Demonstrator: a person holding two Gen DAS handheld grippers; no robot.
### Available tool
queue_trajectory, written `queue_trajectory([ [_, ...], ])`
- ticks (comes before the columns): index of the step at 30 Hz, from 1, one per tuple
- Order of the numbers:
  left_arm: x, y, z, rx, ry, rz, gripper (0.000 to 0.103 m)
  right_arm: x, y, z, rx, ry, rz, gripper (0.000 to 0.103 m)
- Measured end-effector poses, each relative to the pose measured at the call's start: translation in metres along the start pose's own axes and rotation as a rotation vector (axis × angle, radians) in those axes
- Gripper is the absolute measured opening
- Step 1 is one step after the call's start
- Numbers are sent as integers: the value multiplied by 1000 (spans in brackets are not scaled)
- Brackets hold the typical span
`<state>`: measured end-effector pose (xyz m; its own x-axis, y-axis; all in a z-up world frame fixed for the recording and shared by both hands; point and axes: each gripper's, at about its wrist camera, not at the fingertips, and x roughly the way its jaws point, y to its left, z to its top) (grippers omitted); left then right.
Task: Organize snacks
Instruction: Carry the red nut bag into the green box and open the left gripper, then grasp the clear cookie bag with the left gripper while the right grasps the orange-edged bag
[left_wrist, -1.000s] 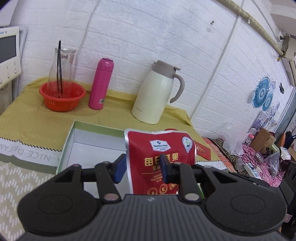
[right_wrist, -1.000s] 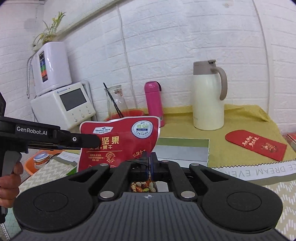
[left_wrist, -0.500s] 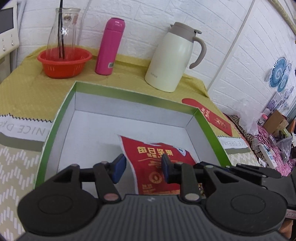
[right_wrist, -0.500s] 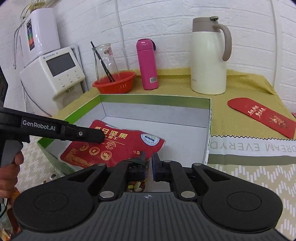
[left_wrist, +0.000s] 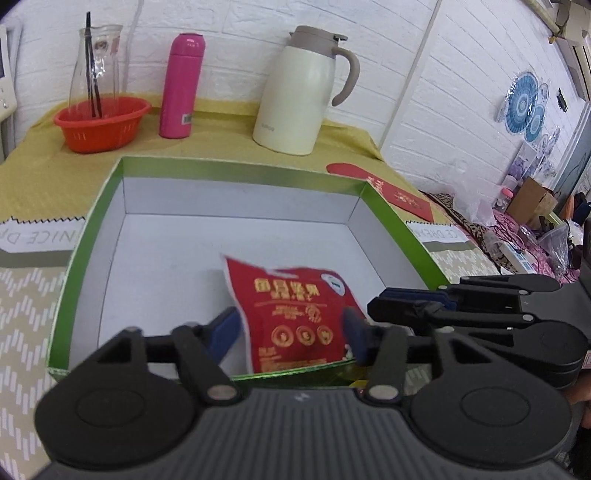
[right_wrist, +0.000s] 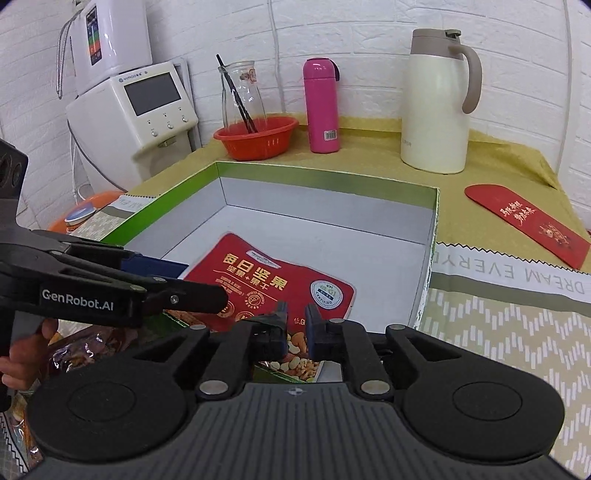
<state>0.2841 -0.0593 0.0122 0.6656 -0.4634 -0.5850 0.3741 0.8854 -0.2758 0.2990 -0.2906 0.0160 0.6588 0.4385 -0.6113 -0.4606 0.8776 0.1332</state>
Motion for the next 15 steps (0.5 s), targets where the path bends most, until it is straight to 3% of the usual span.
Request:
queue_trajectory([
  [1,-8,-2,-1,-4,-47,2,85,-4,0,0,12,-22,7,56],
  [2,-18,-4,0,-4,-91,-2,86,-9,0,0,26,-47,15,96],
  [3,-28,-7,1,2,-124,-4,89,-15,1,0,36,-80,21,103],
  [7,-69,-22,4,26,-193,56,89,-48,9,1,38,-181,13,103],
  [15,-148,-49,-38,96,-259,127,89,-113,46,-29,-32,-218,-11,103],
])
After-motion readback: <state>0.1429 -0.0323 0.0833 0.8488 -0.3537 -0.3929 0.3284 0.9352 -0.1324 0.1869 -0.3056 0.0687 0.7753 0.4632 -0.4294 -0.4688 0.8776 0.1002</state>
